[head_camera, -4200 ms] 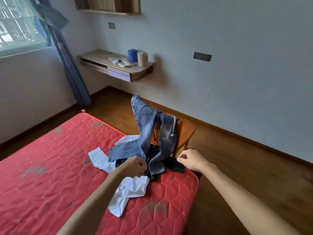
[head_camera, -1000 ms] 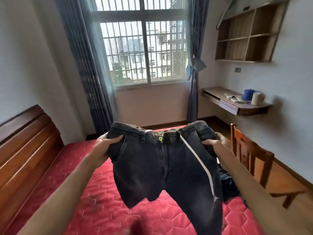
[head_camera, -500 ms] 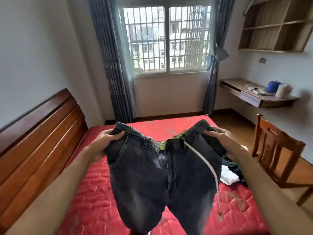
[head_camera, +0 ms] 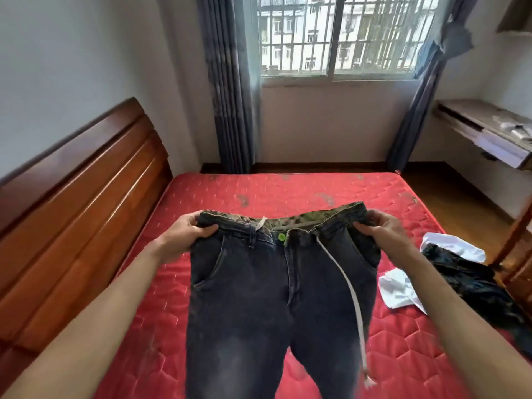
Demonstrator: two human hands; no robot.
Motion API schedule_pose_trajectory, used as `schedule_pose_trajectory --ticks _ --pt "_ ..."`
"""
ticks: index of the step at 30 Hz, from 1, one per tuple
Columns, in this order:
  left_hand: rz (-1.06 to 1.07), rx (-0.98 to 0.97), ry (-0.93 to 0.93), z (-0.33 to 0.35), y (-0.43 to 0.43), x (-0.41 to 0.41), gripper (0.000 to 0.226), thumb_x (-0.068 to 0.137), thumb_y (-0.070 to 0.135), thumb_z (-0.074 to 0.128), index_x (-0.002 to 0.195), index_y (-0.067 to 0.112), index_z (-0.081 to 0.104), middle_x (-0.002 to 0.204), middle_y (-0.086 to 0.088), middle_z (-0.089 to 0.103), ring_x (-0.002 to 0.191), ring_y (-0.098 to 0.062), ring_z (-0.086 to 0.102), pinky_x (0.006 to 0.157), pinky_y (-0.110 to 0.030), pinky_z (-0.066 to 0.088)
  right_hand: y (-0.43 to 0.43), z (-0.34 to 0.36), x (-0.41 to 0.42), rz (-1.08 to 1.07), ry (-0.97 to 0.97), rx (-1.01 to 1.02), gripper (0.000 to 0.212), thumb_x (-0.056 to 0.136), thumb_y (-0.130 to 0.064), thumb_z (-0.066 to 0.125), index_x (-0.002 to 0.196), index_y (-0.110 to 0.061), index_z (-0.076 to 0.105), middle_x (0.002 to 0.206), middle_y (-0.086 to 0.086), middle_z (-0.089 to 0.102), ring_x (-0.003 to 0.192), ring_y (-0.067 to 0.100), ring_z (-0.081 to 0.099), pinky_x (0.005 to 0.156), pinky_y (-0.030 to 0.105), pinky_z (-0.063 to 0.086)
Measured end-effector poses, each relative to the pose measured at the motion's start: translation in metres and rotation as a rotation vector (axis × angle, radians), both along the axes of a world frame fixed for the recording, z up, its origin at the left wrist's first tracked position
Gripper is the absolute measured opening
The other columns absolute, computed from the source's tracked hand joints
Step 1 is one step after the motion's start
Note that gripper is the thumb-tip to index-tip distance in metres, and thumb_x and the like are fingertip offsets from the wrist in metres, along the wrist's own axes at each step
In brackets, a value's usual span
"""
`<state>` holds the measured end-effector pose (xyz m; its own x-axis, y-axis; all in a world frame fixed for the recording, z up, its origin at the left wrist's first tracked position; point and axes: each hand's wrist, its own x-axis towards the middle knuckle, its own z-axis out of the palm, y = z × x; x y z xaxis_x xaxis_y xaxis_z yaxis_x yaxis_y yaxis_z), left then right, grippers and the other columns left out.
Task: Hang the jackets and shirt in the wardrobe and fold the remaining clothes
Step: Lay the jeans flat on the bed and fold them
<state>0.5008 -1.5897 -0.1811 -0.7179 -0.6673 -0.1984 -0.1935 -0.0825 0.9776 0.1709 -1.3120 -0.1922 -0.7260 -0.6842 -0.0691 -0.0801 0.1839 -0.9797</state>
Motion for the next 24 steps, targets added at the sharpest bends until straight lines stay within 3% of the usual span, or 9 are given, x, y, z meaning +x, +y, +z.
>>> schedule_pose_trajectory --ticks 3,6,10,12,15,17,21,24 --pt "0.094 -0.194 -0.095 -0.035 -0.053 -0.041 0.02 0.089 -0.003 0.067 0.106 0.009 0.069 0.092 -0.002 0.072 0.086 -0.013 0.066 0.07 -0.014 0.055 -0.071 -0.034 -0.037 -0.02 0.052 0.04 0.021 0.086 0.005 0.069 0.09 -0.016 0.069 0.086 0.0 0.072 0.071 0.002 0.065 0.07 0.014 0.053" --pt "0.202 -0.283 -0.195 -0.083 -0.116 -0.089 0.016 0.086 -0.006 0.07 0.098 0.003 0.068 0.083 -0.003 0.067 0.079 -0.014 0.059 0.066 -0.009 0.048 -0.148 -0.085 -0.083 -0.083 0.057 0.106 0.015 0.085 0.001 0.073 0.092 -0.012 0.068 0.088 0.004 0.07 0.075 0.01 0.062 0.068 0.019 0.051" --pt "0.291 -0.361 -0.334 -0.153 -0.203 -0.158 0.018 0.079 0.004 0.08 0.094 0.012 0.074 0.085 -0.003 0.071 0.081 -0.017 0.061 0.076 -0.025 0.047 -0.251 -0.158 -0.15 -0.111 0.062 0.196 0.015 0.083 -0.002 0.075 0.094 -0.007 0.068 0.088 0.006 0.07 0.08 0.018 0.062 0.073 0.03 0.051" --pt "0.359 -0.391 -0.392 -0.19 -0.245 -0.194 0.019 0.078 0.014 0.083 0.096 0.018 0.077 0.085 0.001 0.073 0.081 -0.015 0.063 0.072 -0.023 0.043 -0.301 -0.198 -0.183 -0.131 0.075 0.215 0.015 0.082 -0.006 0.077 0.092 -0.011 0.067 0.089 0.006 0.07 0.083 0.02 0.063 0.079 0.037 0.051" --pt "0.415 -0.418 -0.483 -0.251 -0.303 -0.246 0.023 0.076 0.027 0.085 0.098 0.023 0.079 0.082 0.001 0.074 0.081 -0.019 0.067 0.069 -0.024 0.043 -0.368 -0.268 -0.234 -0.181 0.072 0.223 0.02 0.082 -0.007 0.078 0.099 -0.009 0.069 0.096 0.007 0.071 0.089 0.02 0.064 0.077 0.028 0.052" --pt "0.428 -0.44 -0.538 -0.288 -0.339 -0.269 0.029 0.077 0.032 0.084 0.104 0.024 0.077 0.085 -0.001 0.074 0.087 -0.021 0.068 0.074 -0.025 0.045 -0.409 -0.314 -0.258 -0.198 0.073 0.229 0.026 0.082 -0.008 0.077 0.106 -0.005 0.068 0.104 0.011 0.071 0.093 0.021 0.064 0.081 0.026 0.051" --pt "0.478 -0.507 -0.663 -0.366 -0.393 -0.295 0.055 0.085 0.026 0.076 0.136 0.019 0.056 0.109 -0.009 0.068 0.11 -0.027 0.06 0.095 -0.032 0.042 -0.463 -0.403 -0.278 -0.244 0.196 0.367 0.052 0.08 -0.016 0.077 0.127 -0.008 0.056 0.125 0.016 0.064 0.119 0.034 0.058 0.103 0.044 0.043" --pt "0.284 -0.547 -0.74 -0.456 -0.376 -0.28 0.052 0.085 0.018 0.071 0.135 0.015 0.056 0.106 -0.015 0.065 0.1 -0.034 0.063 0.092 -0.039 0.047 -0.443 -0.483 -0.248 -0.097 0.319 0.51 0.056 0.081 -0.01 0.07 0.134 -0.008 0.053 0.133 0.02 0.06 0.124 0.039 0.054 0.102 0.05 0.042"
